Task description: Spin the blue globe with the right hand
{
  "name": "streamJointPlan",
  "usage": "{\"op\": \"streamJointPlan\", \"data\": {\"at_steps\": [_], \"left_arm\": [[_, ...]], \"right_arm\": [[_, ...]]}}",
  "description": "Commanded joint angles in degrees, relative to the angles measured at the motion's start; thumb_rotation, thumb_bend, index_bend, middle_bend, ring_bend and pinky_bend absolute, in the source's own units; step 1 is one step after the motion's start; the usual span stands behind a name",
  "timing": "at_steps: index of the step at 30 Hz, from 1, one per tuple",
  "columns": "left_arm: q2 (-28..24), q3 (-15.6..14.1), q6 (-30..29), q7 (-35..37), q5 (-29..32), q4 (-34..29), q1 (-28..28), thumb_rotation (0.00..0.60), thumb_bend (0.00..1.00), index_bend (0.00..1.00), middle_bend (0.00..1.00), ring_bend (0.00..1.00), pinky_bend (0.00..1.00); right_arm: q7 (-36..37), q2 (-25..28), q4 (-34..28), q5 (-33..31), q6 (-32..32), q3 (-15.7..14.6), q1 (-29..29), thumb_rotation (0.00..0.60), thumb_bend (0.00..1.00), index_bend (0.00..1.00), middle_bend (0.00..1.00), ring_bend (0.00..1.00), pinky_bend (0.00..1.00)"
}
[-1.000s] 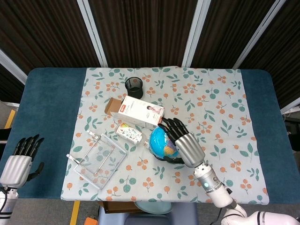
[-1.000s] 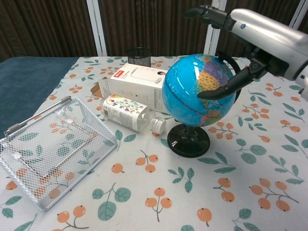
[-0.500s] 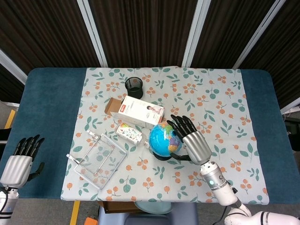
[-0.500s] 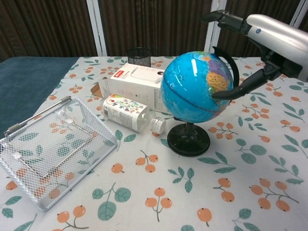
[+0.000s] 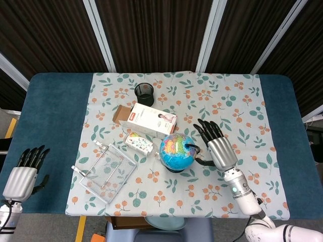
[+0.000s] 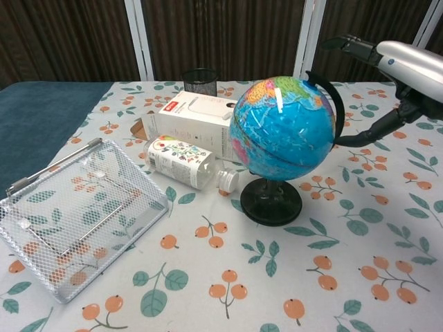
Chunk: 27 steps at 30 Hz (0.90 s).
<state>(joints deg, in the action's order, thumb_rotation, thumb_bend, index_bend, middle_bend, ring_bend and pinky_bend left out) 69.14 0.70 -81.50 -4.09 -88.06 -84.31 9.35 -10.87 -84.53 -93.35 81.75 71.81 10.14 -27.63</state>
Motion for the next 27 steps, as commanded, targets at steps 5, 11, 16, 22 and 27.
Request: {"op": "streamJointPlan", "data": {"at_steps": [5,11,16,22,27], "left_arm": [[-0.05,0.14,-0.07,0.01,0.22,0.01,-0.02,0.6,0.42,0.0,0.0,0.0,0.04],[-0.25,0.1,-0.55,0.29,-0.04,-0.17,-0.19,0.6,0.43,0.0,0.0,0.0,0.04],[-0.3,-0.17,-1.75,0.73,-1.37,-0.29,-0.4,0.6,0.42,0.0,0.0,0.0,0.04],[0.25,-0.61,-3.03,2.1,-3.42,0.73,-0.39,0.6,0.43,0.0,0.0,0.0,0.04],[0.31,-0.37,-3.02,2.38,-3.42,0.51,-0.17,0.6,0.43,0.0,0.0,0.0,0.04]], "right_arm": [[0.6,0.87,1.39,1.04,1.12,-0.85,0.75,0.6,0.16,0.0,0.0,0.0,0.0],[0.89,6.2,-0.68,6.63,6.8,-6.03,5.63,0.6,0.16,0.0,0.0,0.0,0.0],[0.11,13.43,-3.26,5.06,9.4,-11.41,12.13,0.6,0.16,0.0,0.0,0.0,0.0],[0.56,14.66,-0.72,0.08,14.65,-12.11,18.87,0.6,0.16,0.0,0.0,0.0,0.0],[-0.01,14.84,0.25,1.65,16.9,-11.23,20.04,0.6,0.16,0.0,0.0,0.0,0.0]]}}
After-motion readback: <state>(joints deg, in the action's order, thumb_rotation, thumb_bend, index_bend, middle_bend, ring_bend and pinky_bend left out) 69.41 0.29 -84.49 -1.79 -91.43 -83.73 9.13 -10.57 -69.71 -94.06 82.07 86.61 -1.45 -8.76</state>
